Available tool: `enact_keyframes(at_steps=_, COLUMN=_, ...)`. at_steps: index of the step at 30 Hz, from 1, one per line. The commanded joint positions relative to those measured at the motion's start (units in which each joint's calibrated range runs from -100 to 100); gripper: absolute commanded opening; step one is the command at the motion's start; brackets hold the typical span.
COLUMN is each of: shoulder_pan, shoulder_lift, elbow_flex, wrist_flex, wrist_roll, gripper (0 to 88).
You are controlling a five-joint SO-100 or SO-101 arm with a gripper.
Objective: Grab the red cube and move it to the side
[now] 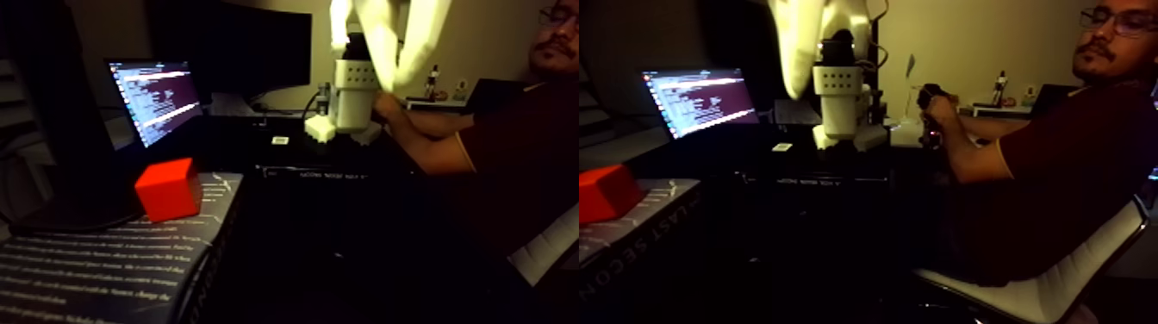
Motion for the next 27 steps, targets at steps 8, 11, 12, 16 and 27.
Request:
enact_keyframes(at_steps=8, shoulder_pan=0.1, shoulder_lift=-29.9, elbow_flex=29.1, wrist_flex=-7.5, wrist_roll=-10.5, gripper=0.6)
enact_keyframes(at_steps=11, shoulder_pan=0.2, shoulder_lift=-35.5, elbow_flex=33.9, wrist_flex=-6.8, wrist_roll=-11.7, gripper=0.6)
enact_keyframes(at_steps=12, shoulder_pan=0.2, shoulder_lift=-37.0, elbow_flex=35.2, wrist_flex=-6.8, wrist_roll=-11.8, gripper=0.6)
enact_keyframes(at_steps=16, shoulder_pan=1.9, shoulder_lift=-41.7, elbow_flex=38.7, wrist_flex=-7.0, wrist_roll=-12.8, gripper=0.6)
enact_keyframes(at_steps=27, shoulder_pan=1.7, shoulder_lift=-47.4, elbow_flex=41.4, wrist_flex=-4.0, wrist_roll=-14.0, gripper=0.6)
